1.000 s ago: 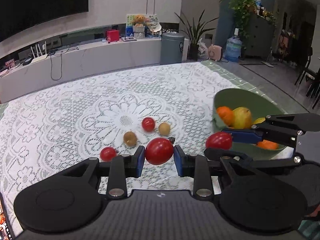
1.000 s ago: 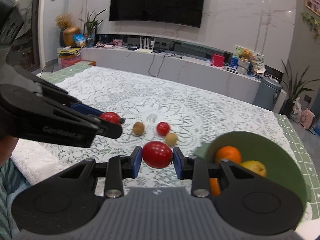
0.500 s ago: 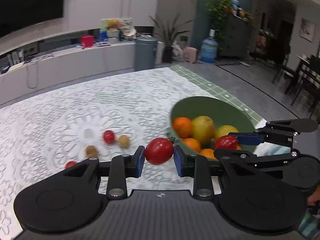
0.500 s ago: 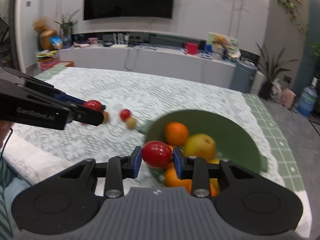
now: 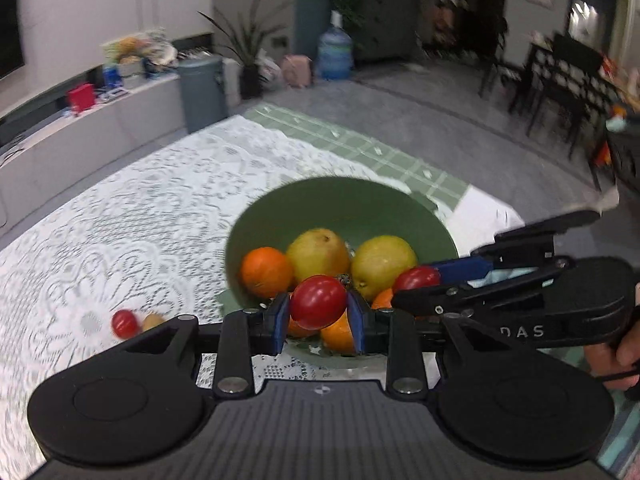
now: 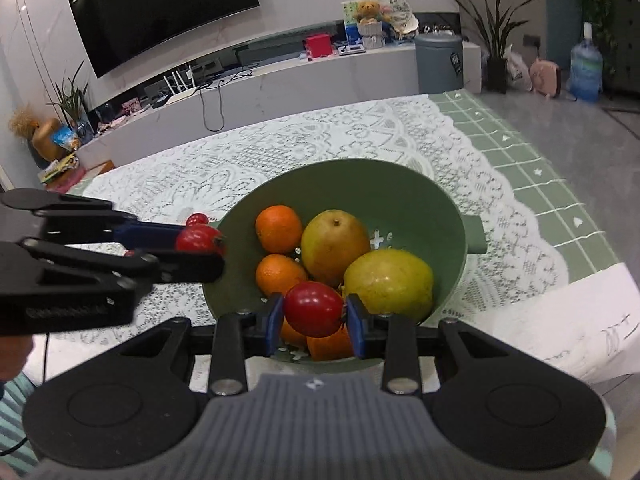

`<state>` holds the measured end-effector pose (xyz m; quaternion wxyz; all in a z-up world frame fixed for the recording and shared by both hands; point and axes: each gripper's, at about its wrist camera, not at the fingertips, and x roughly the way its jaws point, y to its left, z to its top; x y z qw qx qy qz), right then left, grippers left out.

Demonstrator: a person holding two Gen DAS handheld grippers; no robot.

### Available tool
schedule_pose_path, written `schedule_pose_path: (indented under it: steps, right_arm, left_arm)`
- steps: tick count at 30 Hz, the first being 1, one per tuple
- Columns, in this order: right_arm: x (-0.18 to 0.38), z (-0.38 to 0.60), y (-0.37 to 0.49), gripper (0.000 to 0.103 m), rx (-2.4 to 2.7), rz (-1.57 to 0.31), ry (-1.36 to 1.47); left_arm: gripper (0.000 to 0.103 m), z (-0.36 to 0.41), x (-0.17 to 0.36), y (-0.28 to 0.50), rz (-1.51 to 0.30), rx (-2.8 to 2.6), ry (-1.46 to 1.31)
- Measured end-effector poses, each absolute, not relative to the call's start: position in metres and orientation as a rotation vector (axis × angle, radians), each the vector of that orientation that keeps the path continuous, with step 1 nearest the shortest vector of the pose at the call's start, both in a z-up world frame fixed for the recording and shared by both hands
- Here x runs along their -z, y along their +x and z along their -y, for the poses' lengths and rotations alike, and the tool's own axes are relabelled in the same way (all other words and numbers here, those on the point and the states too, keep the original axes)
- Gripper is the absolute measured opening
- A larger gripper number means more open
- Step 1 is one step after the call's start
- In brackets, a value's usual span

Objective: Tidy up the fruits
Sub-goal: 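Carry both held red tomatoes over the green colander, then lower both tomatoes into the colander and open both tools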

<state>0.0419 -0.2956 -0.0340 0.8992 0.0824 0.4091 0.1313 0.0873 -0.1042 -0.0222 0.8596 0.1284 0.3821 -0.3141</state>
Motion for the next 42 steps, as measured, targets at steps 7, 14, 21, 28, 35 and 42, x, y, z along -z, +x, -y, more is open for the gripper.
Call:
schedule_pose_path:
  steps: [7,14,21,28,35,42]
  right_arm:
    - [0.039,0.296,0.051,0.031,-0.266,-0.838,0.141]
    - [0.043,0.302,0.055,0.031,-0.266,-0.84,0.159]
    - [0.046,0.303,0.057,0.031,-0.279,-0.838,0.157]
    - [0.048,0.302,0.061,0.031,-0.285,-0.839,0.155]
    - [0.046,0.298,0.063,0.031,-0.296,-0.828,0.143]
    - [0.049,0.282,0.074,0.031,-0.321,-0.837,0.091]
  left_arm:
    - [0.035,0.127,0.044,0.113,-0.945,0.673,0.395]
    - [0.035,0.135,0.056,0.125,-1.032,0.682,0.416]
    - [0.036,0.142,0.064,0.128,-1.051,0.675,0.47]
    - [0.036,0.142,0.065,0.127,-1.034,0.692,0.51]
    - [0.04,0.124,0.047,0.118,-0.964,0.65,0.423]
    - [0.042,0.094,0.018,0.109,-0.893,0.554,0.301]
